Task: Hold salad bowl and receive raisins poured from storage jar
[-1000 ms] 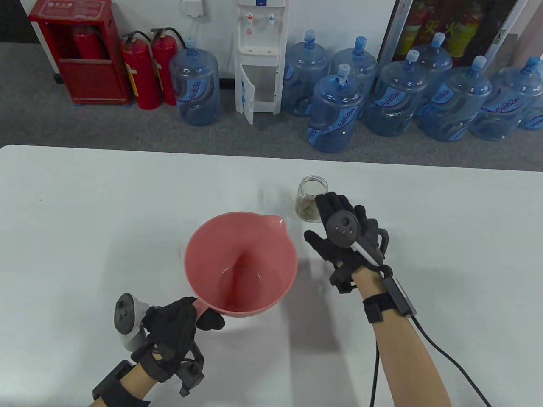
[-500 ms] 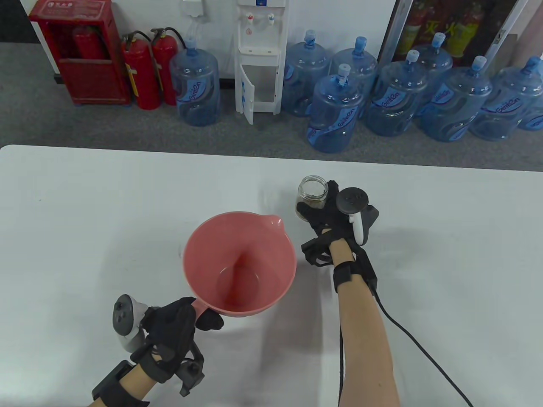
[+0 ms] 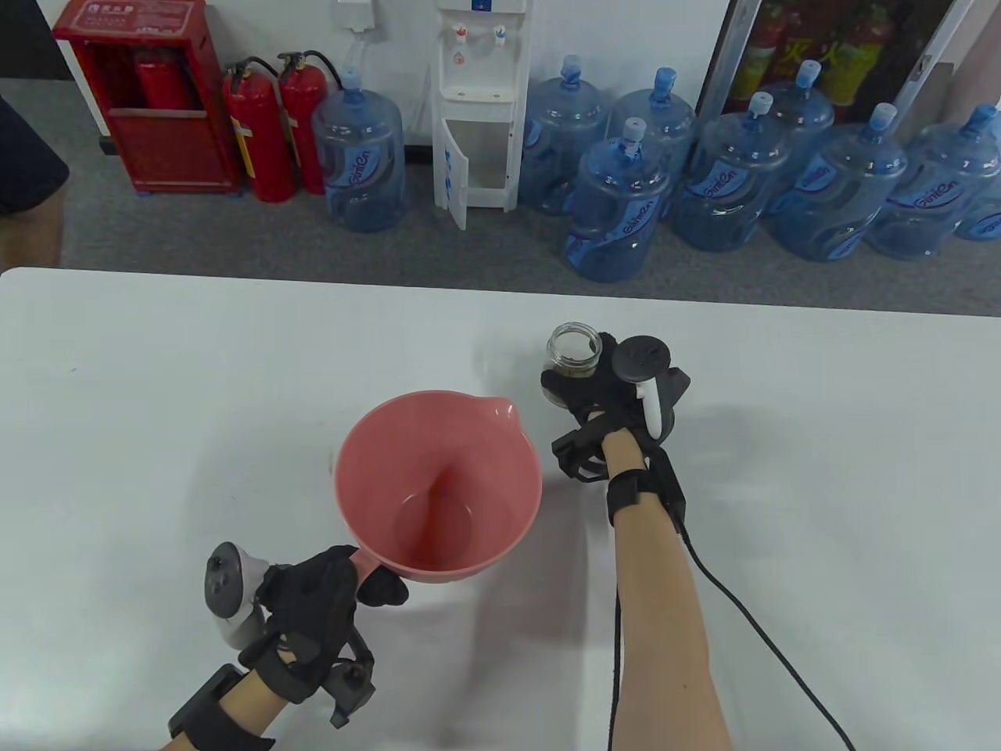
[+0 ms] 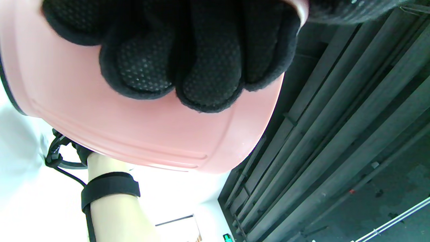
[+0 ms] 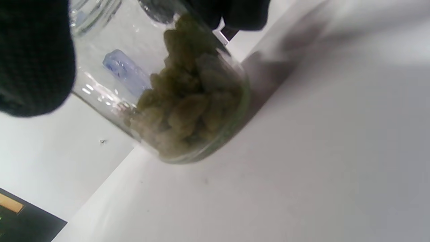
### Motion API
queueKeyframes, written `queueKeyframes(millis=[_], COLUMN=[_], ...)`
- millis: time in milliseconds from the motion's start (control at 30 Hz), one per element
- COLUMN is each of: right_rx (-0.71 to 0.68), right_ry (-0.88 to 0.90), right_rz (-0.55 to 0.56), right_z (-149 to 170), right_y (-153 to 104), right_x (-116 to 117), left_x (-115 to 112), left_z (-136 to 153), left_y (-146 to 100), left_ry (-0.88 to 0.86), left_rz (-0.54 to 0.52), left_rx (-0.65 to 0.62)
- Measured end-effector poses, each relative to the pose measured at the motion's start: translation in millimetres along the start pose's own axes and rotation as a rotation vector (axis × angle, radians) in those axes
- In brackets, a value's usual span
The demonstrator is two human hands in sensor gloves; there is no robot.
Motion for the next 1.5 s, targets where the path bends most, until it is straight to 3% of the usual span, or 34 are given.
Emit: queueKeyframes(millis=[200, 333, 567, 833, 967, 1067, 1233, 1367, 1500], right_rx=[-0.124, -0.243, -0.458, -0.635, -0.732, -0.811, -1.008, -1.163, -1.365], right_ry=[0.027, 0.101, 0.251, 0.207, 0.131, 0.028, -0.182, -0.377, -0.603], right_rz=[0.037, 0.032, 0.032, 0.034, 0.115, 0.281, 0.391, 0.449, 0.575], right_z=[-4, -9, -16, -32, -49, -72, -112, -131, -141], right_y=[-11, -33, -97, -167, -199, -231, -266, -286, -305], right_x=[-22, -53, -130, -176, -192, -209, -218, -205, -187], left_x=[6, 6, 5, -4, -8, -9, -12, -17, -19], left_z=[2, 1, 6, 8, 10, 9, 10, 12, 13], left_y=[-2, -2, -3, -1, -2, -2, -3, -1, -1], left_ry=[-0.019, -0.041, -0.141, -0.167, -0.255, -0.229, -0.219, -0.222, -0.213], left_rz=[-0.027, -0.032, -0.032, -0.008, -0.022, -0.019, 0.0, 0.024, 0.039], left_rx=[0.002, -0.007, -0.008, -0.007, -0.014, -0.019, -0.014, -0.008, -0.004])
Point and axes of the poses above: the tracker on the back of each hand, its own z axis roughly to the little-finger side, its own y axis roughly from the wrist to the fingertips, x = y × z, the point moved 4 cm from there along y, roughly from the wrist to the fingertips, and after that the axes turned 13 degrees about z, right-handed, at the moved point
